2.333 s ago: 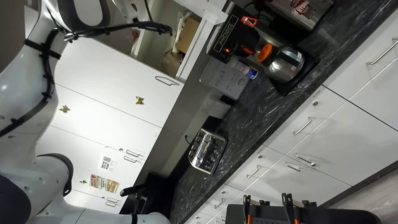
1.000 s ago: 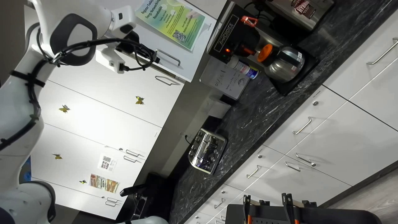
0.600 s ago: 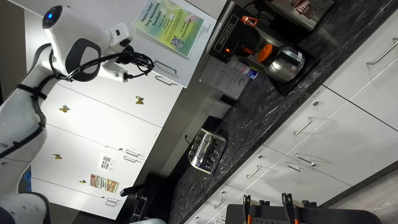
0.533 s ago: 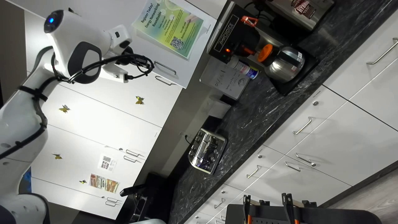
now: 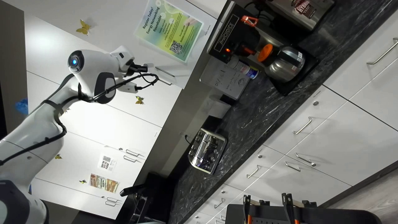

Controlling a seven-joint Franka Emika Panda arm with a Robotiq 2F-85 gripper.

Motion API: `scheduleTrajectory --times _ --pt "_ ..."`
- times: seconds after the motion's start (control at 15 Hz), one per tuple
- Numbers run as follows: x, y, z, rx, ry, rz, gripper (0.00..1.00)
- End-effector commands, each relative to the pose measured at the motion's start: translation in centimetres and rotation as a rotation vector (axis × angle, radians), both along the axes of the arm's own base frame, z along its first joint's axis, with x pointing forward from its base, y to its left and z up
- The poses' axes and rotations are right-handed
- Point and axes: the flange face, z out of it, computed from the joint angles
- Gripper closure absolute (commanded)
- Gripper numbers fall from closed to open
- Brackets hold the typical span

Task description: Close the open upper cabinet door

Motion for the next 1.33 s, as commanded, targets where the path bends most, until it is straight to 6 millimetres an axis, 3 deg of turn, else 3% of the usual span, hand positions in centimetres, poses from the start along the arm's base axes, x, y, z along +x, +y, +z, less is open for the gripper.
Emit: scheduleTrajectory --times 0.0,0.33,0.6,0.8,1.0,1.27 --pt "0.9 3.4 -0.1 -0.009 -0.085 -0.029 1.00" --pt "2.5 7.6 -0.4 -0.039 -0.166 -0.062 1.00" --pt "3.3 9.1 0.2 -0.043 -0.198 -0.078 1.00" --pt "3.4 8.9 0.7 -0.052 -0.205 -0.099 1.00" --pt "2.3 7.8 1.2 -0.085 -0.214 -0.125 1.00" --pt "3.3 7.0 1.6 -0.090 -0.238 -0.150 1.00"
